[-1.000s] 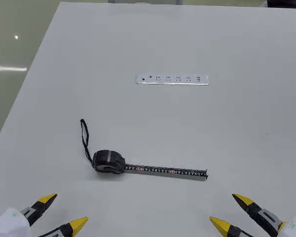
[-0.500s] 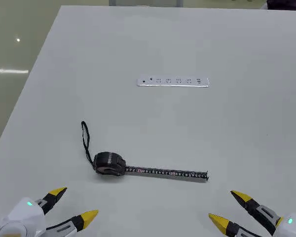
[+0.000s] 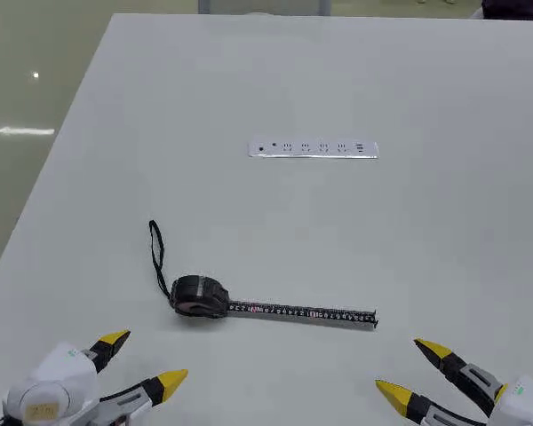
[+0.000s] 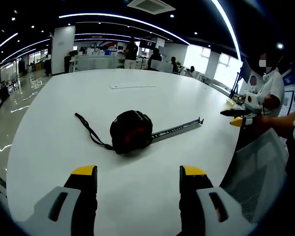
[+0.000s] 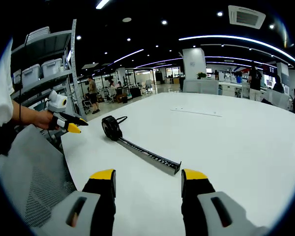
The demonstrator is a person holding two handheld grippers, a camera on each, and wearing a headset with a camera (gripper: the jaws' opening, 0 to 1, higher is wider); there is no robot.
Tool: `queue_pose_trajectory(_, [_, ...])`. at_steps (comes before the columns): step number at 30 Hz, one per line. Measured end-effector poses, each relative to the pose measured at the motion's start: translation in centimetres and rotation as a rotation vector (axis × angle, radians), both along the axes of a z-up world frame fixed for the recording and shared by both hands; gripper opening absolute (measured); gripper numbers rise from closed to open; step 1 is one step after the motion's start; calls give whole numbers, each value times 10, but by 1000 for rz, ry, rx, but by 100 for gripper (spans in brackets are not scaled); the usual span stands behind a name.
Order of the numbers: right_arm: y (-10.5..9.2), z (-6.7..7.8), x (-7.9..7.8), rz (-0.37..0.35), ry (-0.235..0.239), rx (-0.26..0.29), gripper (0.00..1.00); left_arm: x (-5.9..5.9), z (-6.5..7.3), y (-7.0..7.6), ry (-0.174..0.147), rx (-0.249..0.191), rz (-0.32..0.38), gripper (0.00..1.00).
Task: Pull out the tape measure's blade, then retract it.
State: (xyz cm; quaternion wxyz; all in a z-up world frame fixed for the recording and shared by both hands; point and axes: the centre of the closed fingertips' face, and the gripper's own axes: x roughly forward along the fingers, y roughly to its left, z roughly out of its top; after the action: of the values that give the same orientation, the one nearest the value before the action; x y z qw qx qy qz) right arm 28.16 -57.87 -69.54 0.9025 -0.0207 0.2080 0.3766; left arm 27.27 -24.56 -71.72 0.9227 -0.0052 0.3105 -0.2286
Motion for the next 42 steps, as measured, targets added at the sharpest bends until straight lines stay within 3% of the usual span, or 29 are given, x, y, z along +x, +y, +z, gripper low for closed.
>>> queue_pose_trajectory(21, [7,0,12,29,-4,-2,53,24,3,-8,12,-7,29,69])
queue_pose_trajectory(42, [7,-4,22,57,-4,3,53,38,-10,-20,50,0,53,72])
